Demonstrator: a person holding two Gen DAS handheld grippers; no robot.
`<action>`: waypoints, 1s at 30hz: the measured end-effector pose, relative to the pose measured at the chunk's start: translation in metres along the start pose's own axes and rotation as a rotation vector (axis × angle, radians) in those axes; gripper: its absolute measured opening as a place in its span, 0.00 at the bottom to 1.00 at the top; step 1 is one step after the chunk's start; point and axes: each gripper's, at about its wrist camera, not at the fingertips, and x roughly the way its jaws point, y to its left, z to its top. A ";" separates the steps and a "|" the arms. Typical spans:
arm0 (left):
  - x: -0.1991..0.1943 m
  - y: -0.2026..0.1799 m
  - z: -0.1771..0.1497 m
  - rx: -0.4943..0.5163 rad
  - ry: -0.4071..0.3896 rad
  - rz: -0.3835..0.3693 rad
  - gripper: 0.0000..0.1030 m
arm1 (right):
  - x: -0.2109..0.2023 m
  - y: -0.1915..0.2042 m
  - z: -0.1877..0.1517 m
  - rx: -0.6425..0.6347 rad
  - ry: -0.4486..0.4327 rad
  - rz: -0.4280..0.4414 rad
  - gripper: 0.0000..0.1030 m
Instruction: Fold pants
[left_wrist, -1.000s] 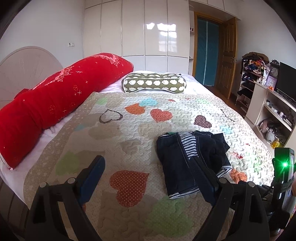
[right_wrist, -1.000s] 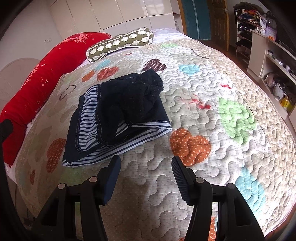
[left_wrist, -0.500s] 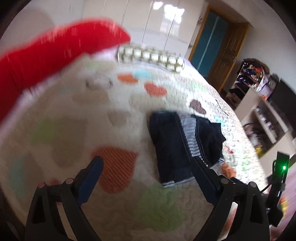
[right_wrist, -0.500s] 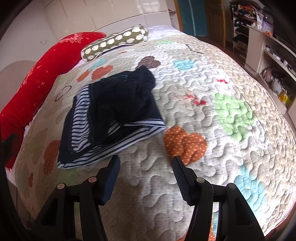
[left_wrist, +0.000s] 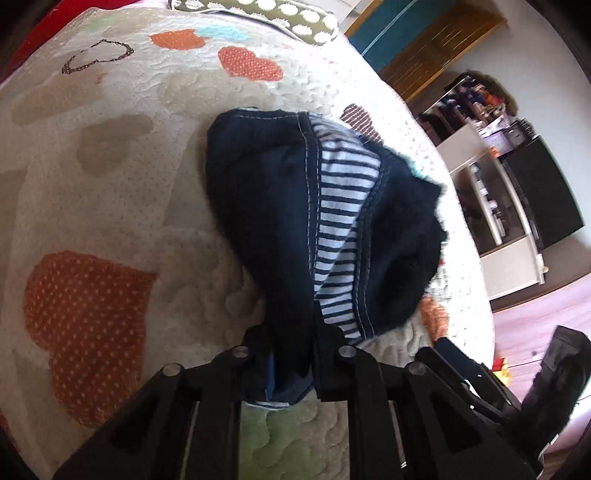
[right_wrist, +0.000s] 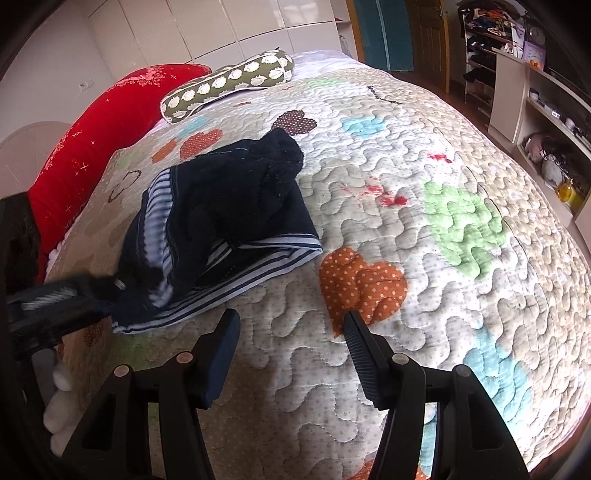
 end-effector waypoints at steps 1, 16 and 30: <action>-0.001 -0.003 0.001 0.018 0.004 0.019 0.13 | 0.000 -0.001 0.000 0.001 -0.001 -0.001 0.61; -0.028 0.008 -0.010 0.089 -0.023 0.092 0.27 | -0.030 0.000 0.053 0.081 -0.090 0.222 0.61; -0.124 0.019 -0.041 0.066 -0.285 0.147 0.43 | 0.019 0.025 0.079 0.100 0.020 0.277 0.57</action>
